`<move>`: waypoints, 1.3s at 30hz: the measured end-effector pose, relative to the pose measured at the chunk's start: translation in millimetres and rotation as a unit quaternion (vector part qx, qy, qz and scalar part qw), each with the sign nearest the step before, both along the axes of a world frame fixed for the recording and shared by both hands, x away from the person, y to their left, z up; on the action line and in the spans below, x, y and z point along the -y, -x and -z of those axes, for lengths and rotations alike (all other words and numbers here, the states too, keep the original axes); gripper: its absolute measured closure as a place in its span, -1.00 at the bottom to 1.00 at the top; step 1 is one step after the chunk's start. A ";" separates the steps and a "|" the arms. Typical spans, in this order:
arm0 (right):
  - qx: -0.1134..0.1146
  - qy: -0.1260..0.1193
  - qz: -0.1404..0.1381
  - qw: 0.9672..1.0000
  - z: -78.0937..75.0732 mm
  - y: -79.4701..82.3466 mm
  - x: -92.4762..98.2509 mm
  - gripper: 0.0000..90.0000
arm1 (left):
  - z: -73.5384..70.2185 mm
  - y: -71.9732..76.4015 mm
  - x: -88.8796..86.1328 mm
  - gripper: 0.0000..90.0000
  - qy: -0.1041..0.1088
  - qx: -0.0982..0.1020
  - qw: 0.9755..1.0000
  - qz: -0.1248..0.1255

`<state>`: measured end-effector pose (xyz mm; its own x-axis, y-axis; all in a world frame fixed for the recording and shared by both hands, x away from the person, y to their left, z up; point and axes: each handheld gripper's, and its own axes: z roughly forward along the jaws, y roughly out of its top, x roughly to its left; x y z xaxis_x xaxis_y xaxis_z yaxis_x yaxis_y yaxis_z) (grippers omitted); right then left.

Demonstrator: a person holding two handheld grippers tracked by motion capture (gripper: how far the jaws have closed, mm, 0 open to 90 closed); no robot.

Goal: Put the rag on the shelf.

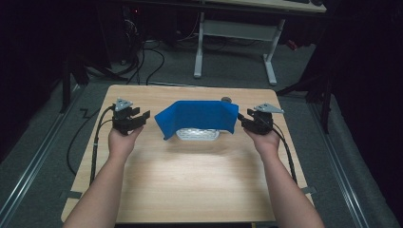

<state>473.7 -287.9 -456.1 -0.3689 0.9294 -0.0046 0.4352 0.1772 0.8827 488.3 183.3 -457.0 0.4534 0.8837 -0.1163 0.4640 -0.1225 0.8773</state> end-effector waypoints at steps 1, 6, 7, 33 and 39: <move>0.002 0.006 -0.002 1.000 -1.0 2.6 -0.2 0.08 | 0.6 4.2 -2.4 0.11 -0.005 -0.001 1.000 0.001; 0.010 0.008 -0.003 1.000 -4.4 18.0 3.2 0.02 | 4.2 21.3 -12.9 0.08 -0.013 -0.009 1.000 -0.001; 0.008 0.008 -0.003 1.000 -5.9 22.2 4.0 0.00 | 4.9 26.0 -15.2 0.07 -0.009 -0.011 1.000 -0.002; -0.024 0.033 -0.056 0.998 50.7 169.9 -41.4 -0.20 | 61.2 197.2 35.6 -0.06 -0.023 -0.075 0.987 0.140; -0.054 0.051 -0.073 0.995 60.9 164.1 -40.2 -0.25 | 67.5 190.7 43.6 -0.10 -0.041 -0.086 0.985 0.145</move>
